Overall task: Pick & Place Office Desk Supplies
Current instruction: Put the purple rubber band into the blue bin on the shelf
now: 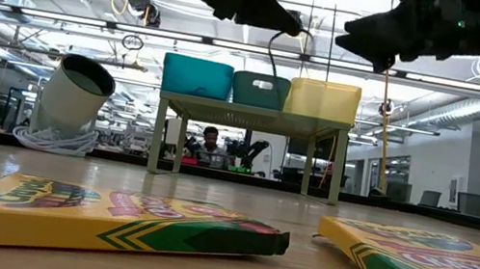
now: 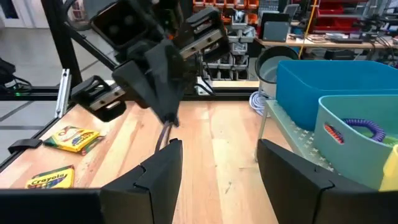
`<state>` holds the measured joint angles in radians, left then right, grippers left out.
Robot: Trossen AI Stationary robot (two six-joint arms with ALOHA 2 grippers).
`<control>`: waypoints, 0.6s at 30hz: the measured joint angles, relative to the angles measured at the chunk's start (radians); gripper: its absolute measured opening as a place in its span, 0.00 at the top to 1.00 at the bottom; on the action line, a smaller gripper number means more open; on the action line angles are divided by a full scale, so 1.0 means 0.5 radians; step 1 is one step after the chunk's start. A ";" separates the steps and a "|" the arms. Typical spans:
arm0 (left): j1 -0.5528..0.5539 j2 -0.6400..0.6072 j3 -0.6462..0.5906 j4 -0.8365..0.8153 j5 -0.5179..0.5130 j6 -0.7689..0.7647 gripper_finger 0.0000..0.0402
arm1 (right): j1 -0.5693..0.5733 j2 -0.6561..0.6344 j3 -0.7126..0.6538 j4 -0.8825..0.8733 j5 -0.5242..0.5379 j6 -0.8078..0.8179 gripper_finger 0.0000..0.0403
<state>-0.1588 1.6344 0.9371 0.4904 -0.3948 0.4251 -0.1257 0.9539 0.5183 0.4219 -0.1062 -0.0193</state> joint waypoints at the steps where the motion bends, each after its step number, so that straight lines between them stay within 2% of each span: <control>1: 0.011 0.000 0.000 0.002 0.006 -0.001 1.00 | 0.000 0.000 -0.023 0.032 0.000 -0.001 0.51; 6: 0.054 -0.095 0.000 -0.004 0.019 -0.097 1.00 | -0.003 0.001 -0.070 0.076 0.002 -0.058 0.51; 11: 0.110 -0.393 0.000 -0.184 0.004 -0.325 1.00 | -0.008 0.001 -0.071 0.075 0.006 -0.105 0.51; 18: 0.229 -0.814 0.003 -0.528 -0.030 -0.328 1.00 | -0.011 -0.050 -0.072 0.055 0.010 -0.192 0.51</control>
<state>-0.0444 1.2273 0.9386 0.2265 -0.4099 0.2611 -0.1310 0.9286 0.4824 0.4492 -0.1012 -0.1153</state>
